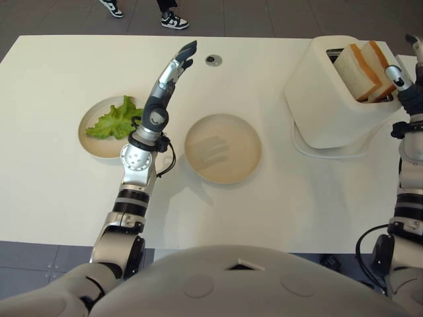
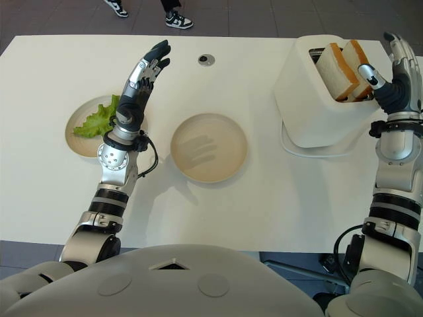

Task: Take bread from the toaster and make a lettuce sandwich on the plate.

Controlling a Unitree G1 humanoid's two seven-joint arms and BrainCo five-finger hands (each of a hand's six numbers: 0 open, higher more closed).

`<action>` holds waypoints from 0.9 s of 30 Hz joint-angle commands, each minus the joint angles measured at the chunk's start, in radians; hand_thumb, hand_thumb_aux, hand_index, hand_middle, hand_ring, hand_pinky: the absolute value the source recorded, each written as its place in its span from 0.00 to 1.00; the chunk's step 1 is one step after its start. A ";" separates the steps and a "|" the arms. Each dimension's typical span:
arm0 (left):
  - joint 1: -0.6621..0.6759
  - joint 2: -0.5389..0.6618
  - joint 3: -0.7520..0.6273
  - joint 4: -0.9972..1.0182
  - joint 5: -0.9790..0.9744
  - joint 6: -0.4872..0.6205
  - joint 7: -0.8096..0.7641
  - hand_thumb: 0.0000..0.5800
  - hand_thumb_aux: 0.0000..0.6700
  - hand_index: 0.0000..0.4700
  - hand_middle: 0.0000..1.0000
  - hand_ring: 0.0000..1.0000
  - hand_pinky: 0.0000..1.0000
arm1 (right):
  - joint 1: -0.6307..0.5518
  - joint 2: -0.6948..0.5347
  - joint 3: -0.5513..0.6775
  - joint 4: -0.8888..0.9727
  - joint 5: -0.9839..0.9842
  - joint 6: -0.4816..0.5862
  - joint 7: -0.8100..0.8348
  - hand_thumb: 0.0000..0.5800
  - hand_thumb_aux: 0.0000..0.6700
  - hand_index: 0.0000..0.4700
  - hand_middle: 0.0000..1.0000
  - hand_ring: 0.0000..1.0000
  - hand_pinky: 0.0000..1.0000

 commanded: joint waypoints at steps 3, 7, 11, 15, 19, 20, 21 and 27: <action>0.013 0.001 -0.001 -0.019 0.006 0.010 0.000 0.00 0.00 0.00 0.00 0.00 0.00 | 0.034 -0.044 0.077 0.104 0.073 -0.039 0.070 0.00 0.00 0.00 0.00 0.00 0.00; 0.014 0.001 -0.001 -0.019 0.006 0.013 -0.001 0.00 0.00 0.00 0.00 0.00 0.00 | 0.045 -0.055 0.096 0.082 0.108 -0.061 0.068 0.87 0.64 0.64 0.00 0.00 0.00; 0.013 -0.001 -0.002 -0.007 0.011 0.011 -0.001 0.00 0.00 0.00 0.00 0.00 0.00 | 0.037 -0.060 0.065 0.036 0.150 -0.083 0.004 1.00 1.00 1.00 0.00 0.00 0.00; 0.013 -0.004 -0.002 -0.001 0.014 0.008 0.000 0.00 0.00 0.00 0.00 0.00 0.00 | 0.013 -0.051 0.030 -0.002 0.168 -0.105 -0.090 1.00 1.00 1.00 0.79 0.79 0.79; 0.008 -0.003 -0.002 0.010 0.025 0.004 0.002 0.00 0.00 0.00 0.00 0.00 0.00 | 0.001 -0.032 -0.001 -0.040 0.169 -0.139 -0.187 1.00 1.00 1.00 1.00 1.00 1.00; 0.007 -0.001 0.000 0.011 0.024 0.004 0.002 0.00 0.00 0.00 0.00 0.00 0.00 | -0.003 -0.025 -0.008 -0.056 0.174 -0.149 -0.209 1.00 1.00 1.00 1.00 1.00 1.00; 0.007 0.002 0.003 0.010 0.023 0.004 0.003 0.00 0.00 0.00 0.00 0.00 0.00 | -0.010 -0.015 -0.019 -0.073 0.183 -0.162 -0.230 1.00 1.00 1.00 1.00 1.00 1.00; -0.015 0.071 0.072 0.014 0.161 -0.001 0.074 0.00 0.00 0.00 0.00 0.00 0.00 | -0.014 0.044 -0.055 -0.224 0.261 -0.261 -0.265 1.00 1.00 1.00 1.00 1.00 1.00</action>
